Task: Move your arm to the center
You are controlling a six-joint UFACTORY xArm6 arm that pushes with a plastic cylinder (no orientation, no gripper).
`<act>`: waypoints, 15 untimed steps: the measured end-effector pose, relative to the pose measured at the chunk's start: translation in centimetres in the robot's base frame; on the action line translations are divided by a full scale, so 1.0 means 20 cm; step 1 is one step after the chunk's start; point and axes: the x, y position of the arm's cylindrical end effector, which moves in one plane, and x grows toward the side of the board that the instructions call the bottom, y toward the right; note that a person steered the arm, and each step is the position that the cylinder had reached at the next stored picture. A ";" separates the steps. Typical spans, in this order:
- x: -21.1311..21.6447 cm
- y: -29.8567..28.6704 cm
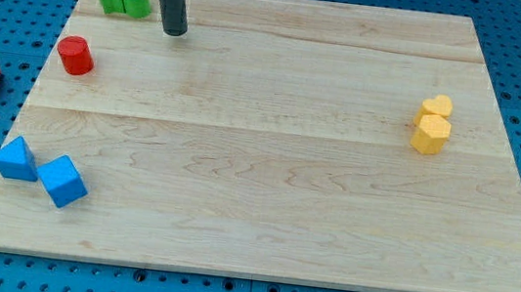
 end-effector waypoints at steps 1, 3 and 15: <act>-0.02 0.00; -0.02 -0.01; 1.00 0.45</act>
